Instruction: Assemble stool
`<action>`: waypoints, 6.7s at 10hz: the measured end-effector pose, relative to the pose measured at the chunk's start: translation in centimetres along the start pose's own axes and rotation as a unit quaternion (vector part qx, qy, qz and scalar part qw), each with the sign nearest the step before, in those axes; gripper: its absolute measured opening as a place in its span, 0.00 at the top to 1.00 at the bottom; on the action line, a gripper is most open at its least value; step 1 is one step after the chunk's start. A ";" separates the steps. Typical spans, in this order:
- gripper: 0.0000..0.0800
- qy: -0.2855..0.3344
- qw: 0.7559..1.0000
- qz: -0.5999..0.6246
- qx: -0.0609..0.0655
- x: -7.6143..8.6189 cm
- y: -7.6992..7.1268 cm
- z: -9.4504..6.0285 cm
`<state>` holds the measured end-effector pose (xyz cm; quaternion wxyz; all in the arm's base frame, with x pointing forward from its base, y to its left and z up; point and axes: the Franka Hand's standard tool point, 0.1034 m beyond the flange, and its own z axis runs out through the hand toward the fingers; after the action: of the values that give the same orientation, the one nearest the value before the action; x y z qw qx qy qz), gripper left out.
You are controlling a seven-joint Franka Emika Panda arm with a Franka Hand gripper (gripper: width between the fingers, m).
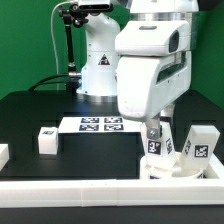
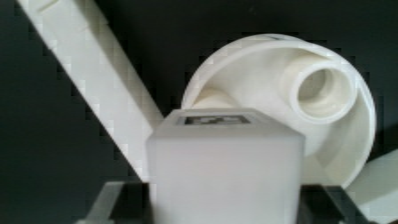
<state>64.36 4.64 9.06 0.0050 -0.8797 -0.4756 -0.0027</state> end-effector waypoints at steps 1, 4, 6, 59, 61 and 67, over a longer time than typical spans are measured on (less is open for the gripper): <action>0.58 0.006 0.998 0.058 0.004 0.0 0.1 0.0; 0.58 0.014 0.984 0.179 0.005 0.1 0.1 0.0; 0.58 0.014 0.971 0.239 0.006 0.1 0.0 0.0; 0.19 0.031 0.973 0.230 0.007 2.7 -0.9 -1.9; 0.19 0.030 0.994 0.107 -0.003 2.7 -0.5 -1.3; 0.19 0.010 0.995 -0.103 -0.013 2.0 -0.6 0.3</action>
Offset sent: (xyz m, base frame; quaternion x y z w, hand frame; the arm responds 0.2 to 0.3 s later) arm 0.0000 0.0000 0.0000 0.0000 0.0000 0.1938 0.9810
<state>64.97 6.65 8.80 -0.0018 -0.8259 -0.5636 -0.0176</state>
